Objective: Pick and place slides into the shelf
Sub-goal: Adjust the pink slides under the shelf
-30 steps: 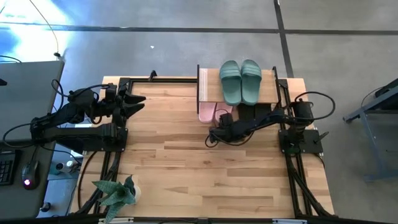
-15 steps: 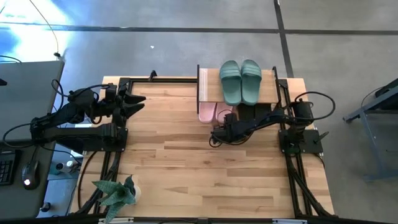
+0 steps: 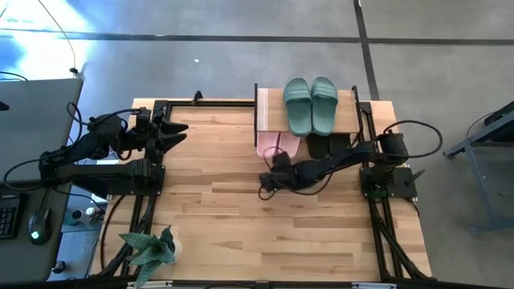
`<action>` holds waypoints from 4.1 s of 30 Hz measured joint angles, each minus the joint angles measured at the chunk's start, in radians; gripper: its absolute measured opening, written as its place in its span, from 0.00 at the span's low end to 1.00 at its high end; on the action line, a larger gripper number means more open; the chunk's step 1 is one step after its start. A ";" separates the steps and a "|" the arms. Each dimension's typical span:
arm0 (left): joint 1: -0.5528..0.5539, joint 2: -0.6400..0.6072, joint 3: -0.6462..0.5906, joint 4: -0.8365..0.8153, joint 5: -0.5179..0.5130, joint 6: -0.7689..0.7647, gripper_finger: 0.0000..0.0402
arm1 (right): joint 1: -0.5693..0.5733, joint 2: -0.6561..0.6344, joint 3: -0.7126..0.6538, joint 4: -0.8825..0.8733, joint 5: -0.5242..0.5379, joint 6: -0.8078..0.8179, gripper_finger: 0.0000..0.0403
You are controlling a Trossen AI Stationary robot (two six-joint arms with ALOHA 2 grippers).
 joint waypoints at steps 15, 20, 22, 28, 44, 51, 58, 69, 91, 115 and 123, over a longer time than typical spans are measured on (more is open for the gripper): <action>0.000 0.000 0.000 0.000 0.000 0.000 0.49 | -0.125 0.013 0.019 0.148 -0.077 -0.235 0.00; 0.000 0.000 0.000 0.000 0.000 0.000 0.49 | -0.101 0.011 0.019 0.147 -0.166 -0.263 0.00; 0.000 0.000 0.000 0.000 0.000 0.000 0.49 | -0.083 -0.008 0.018 0.144 -0.211 -0.297 0.00; 0.000 0.000 0.000 0.000 0.000 0.000 0.49 | -0.024 -0.190 0.018 -0.026 -0.175 -0.372 0.00; 0.000 0.000 0.000 0.000 0.000 0.000 0.49 | 0.212 -0.984 -0.279 -0.466 -0.048 -0.237 0.00; 0.000 0.000 0.000 0.000 0.000 0.000 0.49 | 0.243 -1.370 -0.506 -0.181 -0.203 -0.482 0.00; 0.000 0.000 0.000 0.000 0.000 0.000 0.49 | 0.243 -1.595 -0.550 -0.306 -0.188 -0.616 0.00; 0.000 0.000 0.000 0.000 0.000 0.000 0.49 | 0.242 -1.734 -0.548 -0.347 -0.146 -0.687 0.00; 0.000 0.000 0.000 0.007 0.000 0.000 0.49 | 0.242 -1.727 -0.565 -0.291 -0.078 -0.618 0.00; 0.000 0.342 0.000 0.799 0.346 -0.219 0.49 | 0.242 -1.674 -0.519 -0.274 -0.020 -0.755 0.00; 0.000 0.561 0.000 0.853 0.391 -0.445 0.49 | 0.242 -1.674 -0.519 -0.274 -0.008 -0.757 0.00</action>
